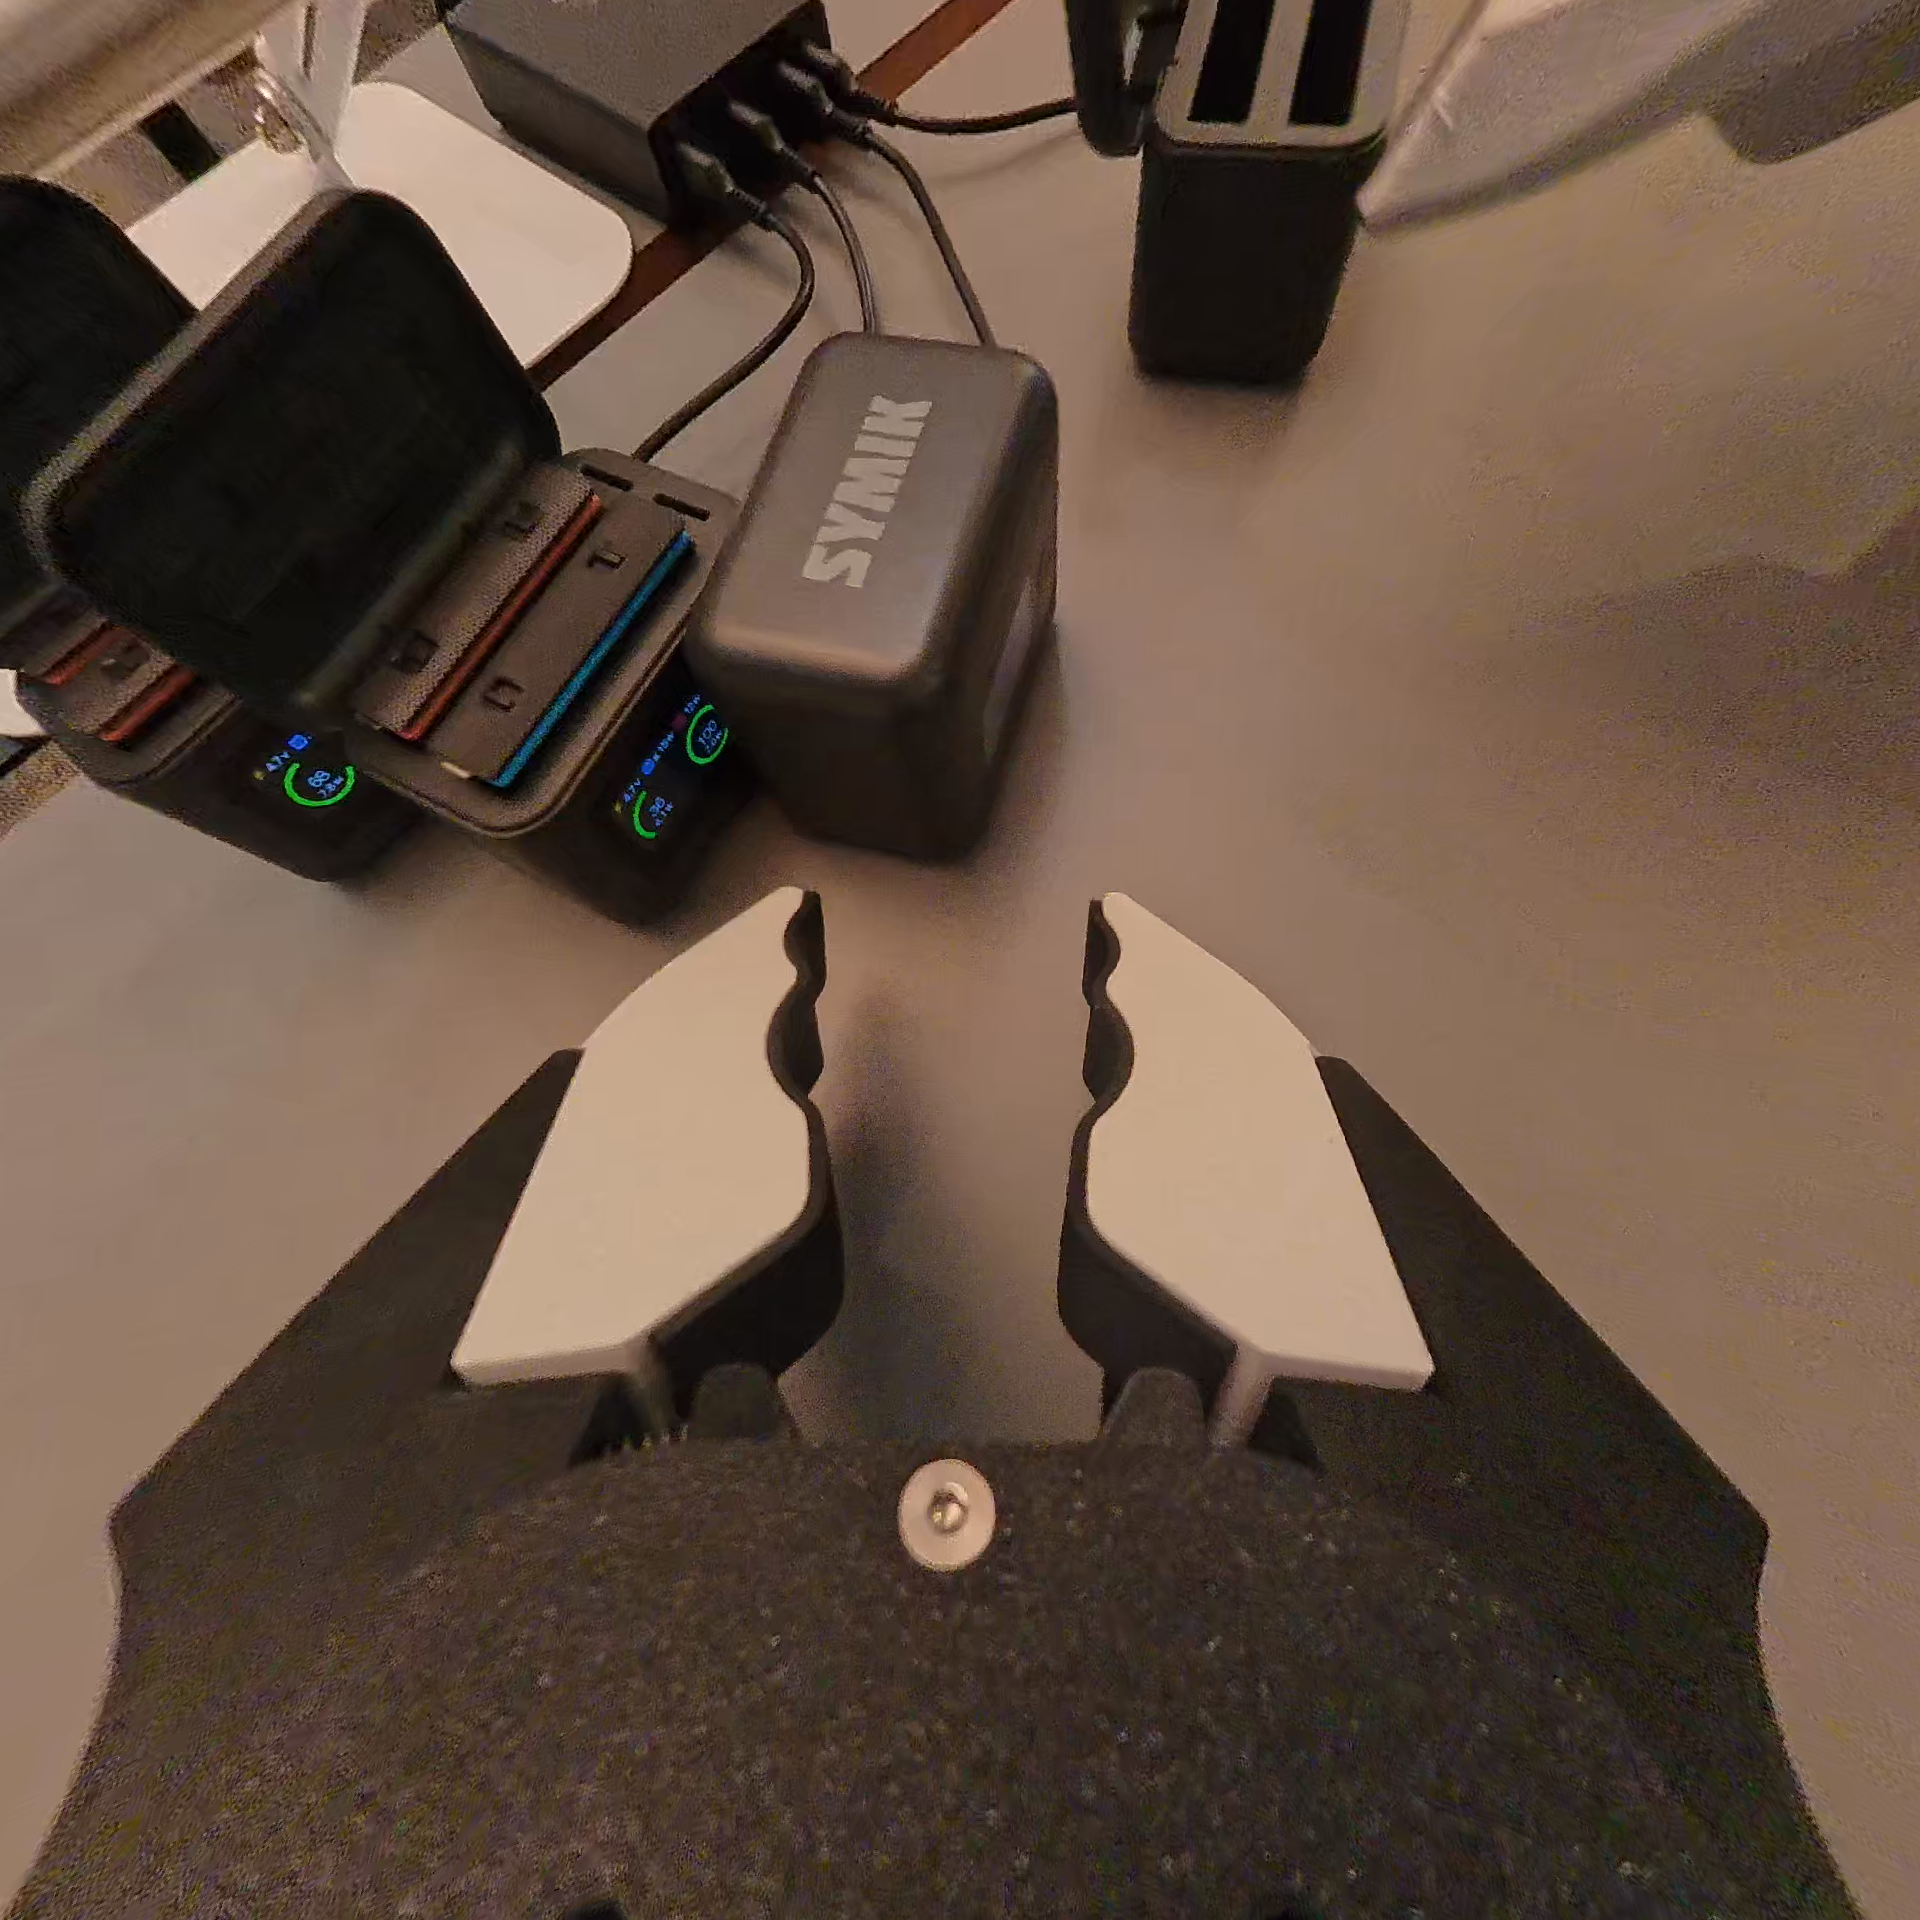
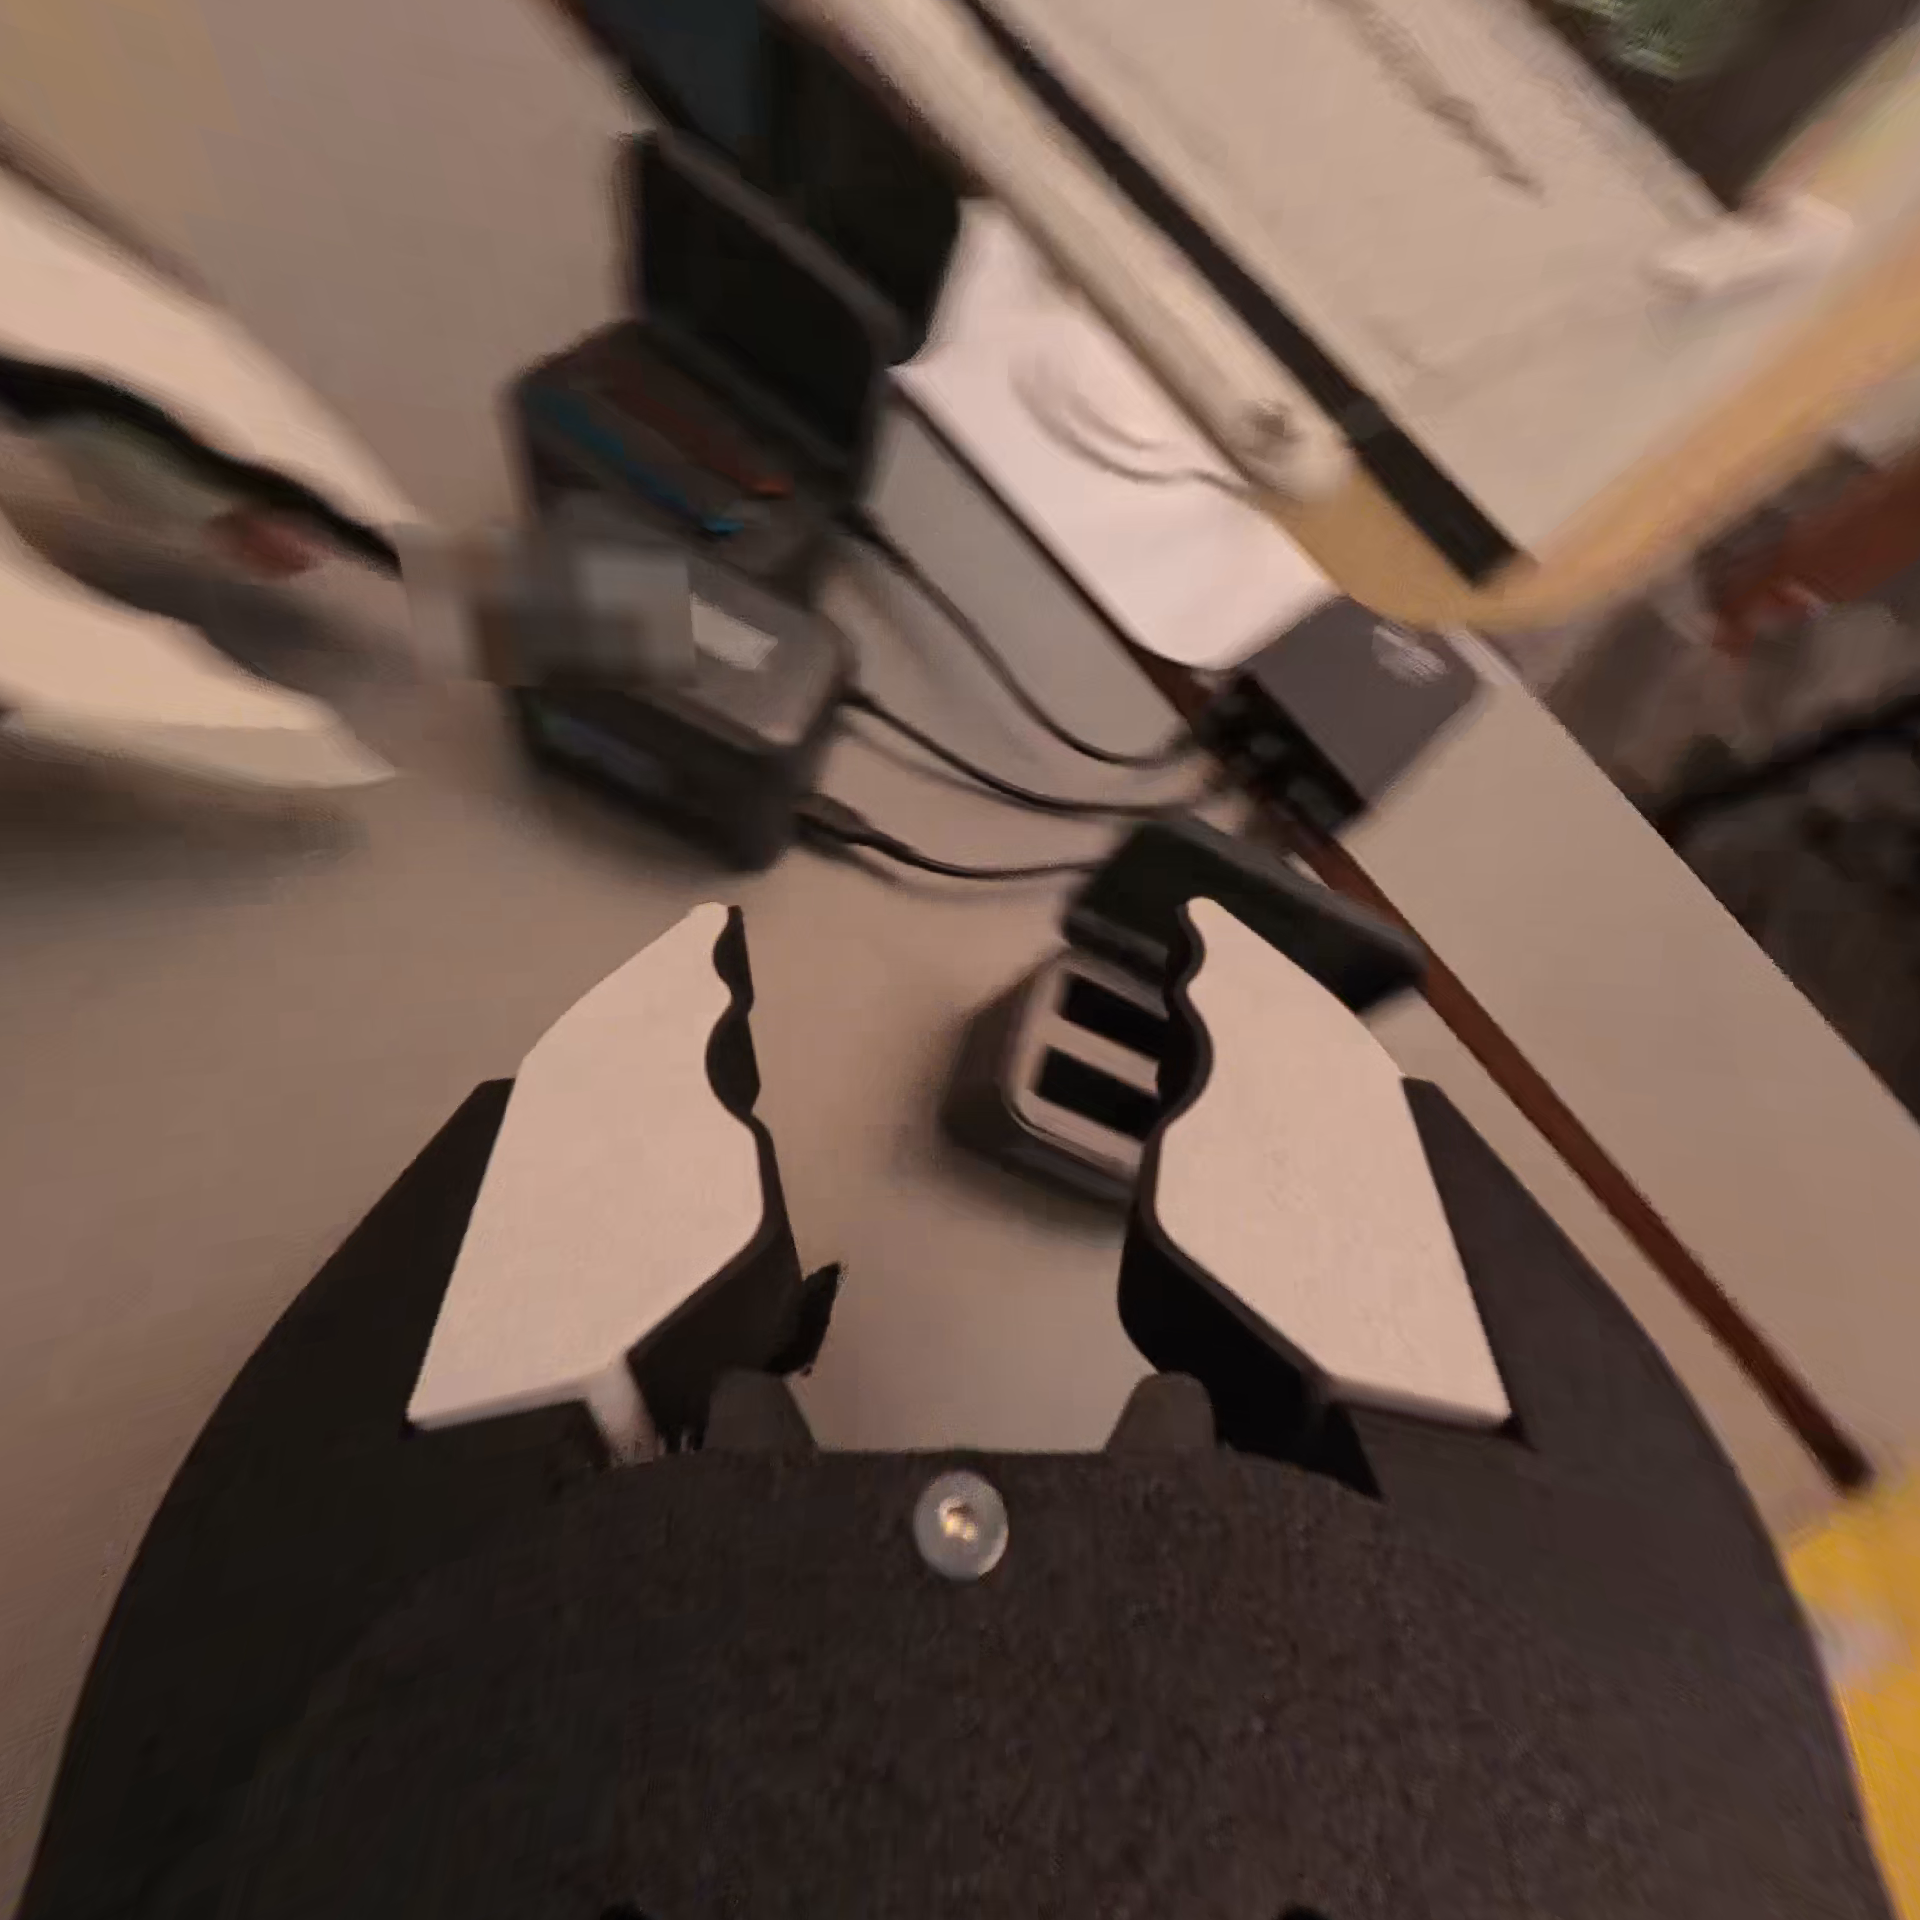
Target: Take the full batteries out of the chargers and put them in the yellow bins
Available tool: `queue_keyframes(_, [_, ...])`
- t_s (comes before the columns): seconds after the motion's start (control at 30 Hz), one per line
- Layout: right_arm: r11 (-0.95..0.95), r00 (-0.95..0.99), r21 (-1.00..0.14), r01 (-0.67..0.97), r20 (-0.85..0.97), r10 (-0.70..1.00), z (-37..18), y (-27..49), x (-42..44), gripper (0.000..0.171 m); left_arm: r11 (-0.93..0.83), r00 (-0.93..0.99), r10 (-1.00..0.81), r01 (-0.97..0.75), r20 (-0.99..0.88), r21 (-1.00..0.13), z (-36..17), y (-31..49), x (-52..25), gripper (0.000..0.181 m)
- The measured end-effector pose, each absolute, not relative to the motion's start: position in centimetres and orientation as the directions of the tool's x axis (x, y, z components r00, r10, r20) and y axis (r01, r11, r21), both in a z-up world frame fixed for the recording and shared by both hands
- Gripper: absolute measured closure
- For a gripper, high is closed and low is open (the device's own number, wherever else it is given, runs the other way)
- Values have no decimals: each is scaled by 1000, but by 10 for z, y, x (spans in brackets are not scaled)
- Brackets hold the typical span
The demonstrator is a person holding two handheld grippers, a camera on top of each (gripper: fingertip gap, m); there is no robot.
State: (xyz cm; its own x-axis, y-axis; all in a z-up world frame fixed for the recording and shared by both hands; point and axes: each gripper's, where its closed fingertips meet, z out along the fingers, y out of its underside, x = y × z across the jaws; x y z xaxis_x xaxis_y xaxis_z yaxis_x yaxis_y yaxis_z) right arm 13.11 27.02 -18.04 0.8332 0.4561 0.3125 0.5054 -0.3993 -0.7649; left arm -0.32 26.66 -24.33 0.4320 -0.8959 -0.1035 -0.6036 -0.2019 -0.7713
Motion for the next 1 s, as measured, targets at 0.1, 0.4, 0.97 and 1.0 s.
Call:
queue_keyframes(0.1, [-308, 617, -625, 717, 363, 699, -190, 277, 96, 96, -209, 428, -897, -626, -107, -751, -251, 275, 1, 132])
queue_keyframes(0.4, [-58, 108, -196, 979, 256, 961, -234, 308, 53, 96, -204, 385, -920, -627, -72, -752, -254, 288, 12, 140])
queue_keyframes(0.97, [-211, 229, -152, 966, 113, 967, -238, 296, 81, 112, -200, 390, -920, -534, -30, -821, -240, 279, 40, 128])
queue_keyframes(1.0, [-205, 226, -155, 966, 127, 966, -238, 296, 81, 112, -186, 397, -916, -551, -60, -813, -243, 282, 42, 127])
